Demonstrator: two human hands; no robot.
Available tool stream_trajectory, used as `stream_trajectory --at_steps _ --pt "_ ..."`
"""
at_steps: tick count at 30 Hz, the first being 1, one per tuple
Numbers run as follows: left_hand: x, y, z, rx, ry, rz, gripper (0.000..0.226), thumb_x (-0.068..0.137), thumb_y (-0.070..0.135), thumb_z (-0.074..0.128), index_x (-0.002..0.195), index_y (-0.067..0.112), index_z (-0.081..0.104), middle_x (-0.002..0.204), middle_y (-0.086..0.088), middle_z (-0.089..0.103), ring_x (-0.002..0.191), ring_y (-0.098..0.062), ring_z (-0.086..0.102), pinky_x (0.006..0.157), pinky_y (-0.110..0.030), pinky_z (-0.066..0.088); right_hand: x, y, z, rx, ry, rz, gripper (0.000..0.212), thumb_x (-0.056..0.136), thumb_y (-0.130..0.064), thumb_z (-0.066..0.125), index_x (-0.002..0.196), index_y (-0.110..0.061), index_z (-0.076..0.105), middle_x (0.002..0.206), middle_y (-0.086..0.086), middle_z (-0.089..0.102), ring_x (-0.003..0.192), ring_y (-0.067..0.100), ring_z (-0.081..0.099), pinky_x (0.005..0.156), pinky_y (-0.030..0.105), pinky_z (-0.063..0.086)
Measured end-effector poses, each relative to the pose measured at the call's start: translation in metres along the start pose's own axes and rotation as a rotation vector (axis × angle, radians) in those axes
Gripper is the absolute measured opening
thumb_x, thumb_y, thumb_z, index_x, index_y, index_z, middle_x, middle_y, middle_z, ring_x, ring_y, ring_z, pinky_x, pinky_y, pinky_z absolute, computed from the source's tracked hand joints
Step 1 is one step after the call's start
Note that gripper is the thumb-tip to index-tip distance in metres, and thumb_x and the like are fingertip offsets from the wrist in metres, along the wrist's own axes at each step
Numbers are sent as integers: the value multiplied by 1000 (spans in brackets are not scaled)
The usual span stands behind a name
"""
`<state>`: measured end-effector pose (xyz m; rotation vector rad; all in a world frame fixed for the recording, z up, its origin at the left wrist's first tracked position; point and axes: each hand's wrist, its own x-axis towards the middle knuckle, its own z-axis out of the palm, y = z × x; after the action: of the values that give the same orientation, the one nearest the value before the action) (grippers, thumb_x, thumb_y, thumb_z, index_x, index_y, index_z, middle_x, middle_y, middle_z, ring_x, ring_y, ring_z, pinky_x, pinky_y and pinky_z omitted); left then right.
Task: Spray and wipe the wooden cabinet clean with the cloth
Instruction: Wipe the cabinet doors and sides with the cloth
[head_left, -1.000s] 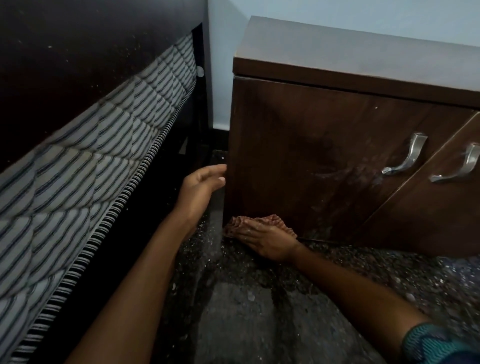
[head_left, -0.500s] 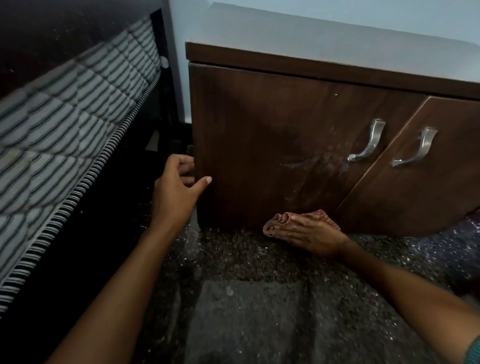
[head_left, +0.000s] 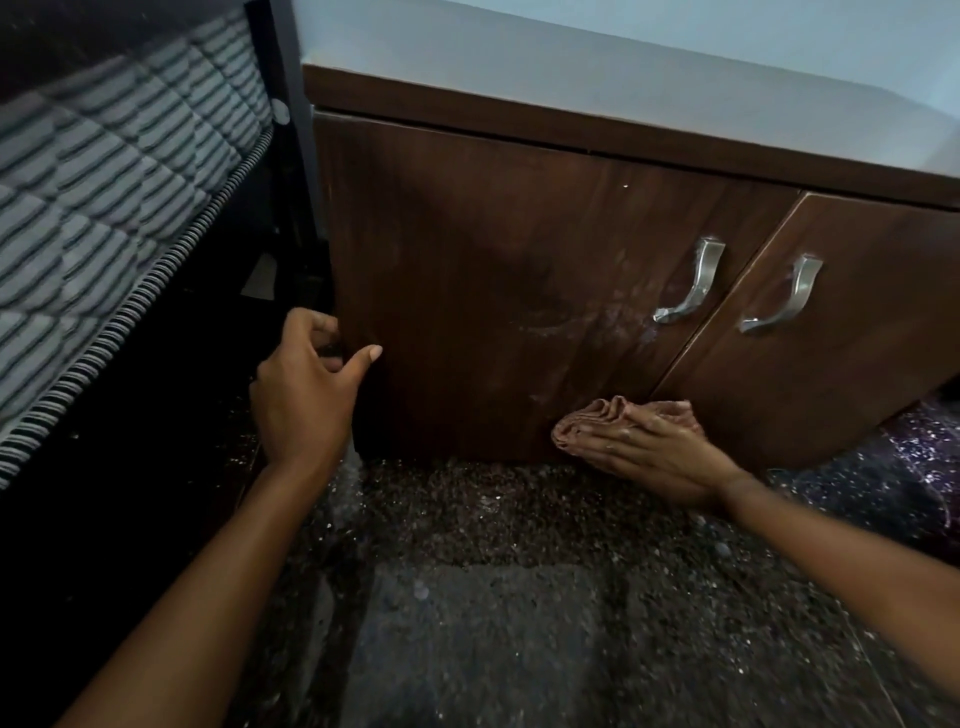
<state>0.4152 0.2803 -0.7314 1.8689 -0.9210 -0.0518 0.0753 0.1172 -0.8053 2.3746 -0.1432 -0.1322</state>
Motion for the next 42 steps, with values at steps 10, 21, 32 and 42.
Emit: stream_trajectory --at_steps 10,21,32,42 --pt "5 -6 -1 35 25 20 36 77 32 77 99 13 57 86 -8 72 79 -24 69 68 -39 53 169 -36 -72 73 301 66 46 99 -15 28 145 -13 29 152 -3 32 140 12 29 115 37 4" --pt "7 -4 -6 -30 -29 17 31 76 25 78 96 12 59 78 5 61 74 -17 64 66 -32 50 94 -40 -42 146 389 635 67 87 -17 38 149 -23 15 155 -7 15 145 14 2 110 45 10" --pt "7 -4 -3 -8 -18 36 32 76 26 78 98 11 59 75 1 66 75 -18 65 69 -32 48 74 -67 -10 219 330 886 88 76 -19 39 149 -12 -9 157 5 -18 145 29 -13 112 52 -7" --pt "9 -4 -5 -3 -25 23 29 75 25 79 92 15 58 71 4 60 70 -14 59 62 -29 42 157 -31 -84 442 597 1385 86 79 -49 43 141 -8 1 148 20 8 142 23 -23 112 50 -7"
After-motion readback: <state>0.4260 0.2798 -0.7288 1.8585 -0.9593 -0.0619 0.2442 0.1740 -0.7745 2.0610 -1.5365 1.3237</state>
